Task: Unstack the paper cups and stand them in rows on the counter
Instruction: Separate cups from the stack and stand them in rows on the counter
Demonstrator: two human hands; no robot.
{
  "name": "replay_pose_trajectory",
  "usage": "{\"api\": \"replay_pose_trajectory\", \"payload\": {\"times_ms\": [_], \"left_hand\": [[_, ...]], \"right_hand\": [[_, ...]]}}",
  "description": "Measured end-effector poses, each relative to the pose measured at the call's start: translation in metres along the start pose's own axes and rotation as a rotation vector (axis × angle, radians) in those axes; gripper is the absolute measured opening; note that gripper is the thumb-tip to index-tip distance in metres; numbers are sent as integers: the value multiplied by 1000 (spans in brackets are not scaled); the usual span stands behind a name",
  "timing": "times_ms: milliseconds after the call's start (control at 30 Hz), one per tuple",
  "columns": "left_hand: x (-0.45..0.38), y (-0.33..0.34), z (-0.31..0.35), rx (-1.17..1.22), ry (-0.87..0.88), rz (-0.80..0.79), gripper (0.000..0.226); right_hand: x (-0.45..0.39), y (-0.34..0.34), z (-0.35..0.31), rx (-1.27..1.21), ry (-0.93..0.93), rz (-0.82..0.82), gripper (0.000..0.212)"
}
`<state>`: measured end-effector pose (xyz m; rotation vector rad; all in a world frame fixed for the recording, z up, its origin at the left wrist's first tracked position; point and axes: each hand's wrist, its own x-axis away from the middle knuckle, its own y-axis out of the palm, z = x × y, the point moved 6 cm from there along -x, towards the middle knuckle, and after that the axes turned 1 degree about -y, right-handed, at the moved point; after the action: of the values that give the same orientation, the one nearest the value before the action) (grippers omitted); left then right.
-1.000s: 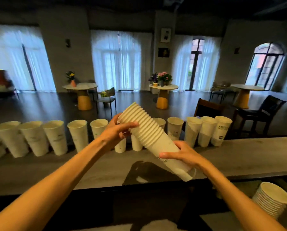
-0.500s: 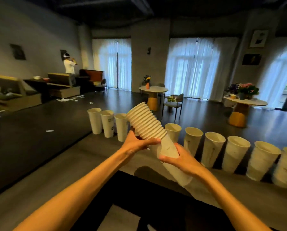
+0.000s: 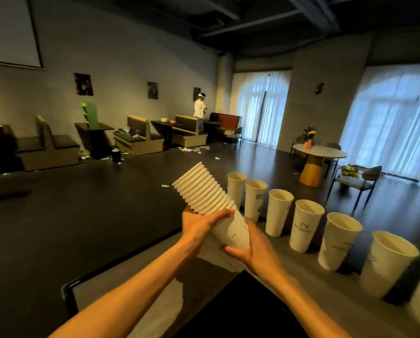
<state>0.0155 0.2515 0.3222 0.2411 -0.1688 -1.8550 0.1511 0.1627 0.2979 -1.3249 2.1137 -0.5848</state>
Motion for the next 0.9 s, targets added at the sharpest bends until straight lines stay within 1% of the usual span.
{"api": "replay_pose_trajectory", "payload": {"times_ms": [33,133,233,333,400,467,567,633,700,800,900], "left_hand": [[-14,-11,-2,21,-12,44,56],[-61,-38,-3,99,-47,143,61],[-114,-60,11,144,-8,172,82],[-157,-81,34,261,15,226,94],[-185,-91,44,382,3,227,96],[-203,-100,49,447,11,206,95],[-219,-112,42,423,10,173,96],[-231,-117,33,379,25,140,84],[-237,-119,28,337,55,113,75],[-249,-120,18,283,63,90,78],[-259,-119,10,255,68,53,84]], "right_hand": [[-15,11,-2,48,-21,40,91],[-55,32,3,145,-68,138,85],[-91,46,27,159,3,192,87],[-120,48,44,33,84,257,83],[-141,52,53,-76,170,273,80],[-159,57,64,-139,224,287,83],[-183,59,78,-123,237,309,86],[-201,61,81,-114,259,283,81],[-217,66,88,-116,273,293,86],[-234,77,95,-91,273,321,100],[-245,89,98,-105,275,305,102]]}}
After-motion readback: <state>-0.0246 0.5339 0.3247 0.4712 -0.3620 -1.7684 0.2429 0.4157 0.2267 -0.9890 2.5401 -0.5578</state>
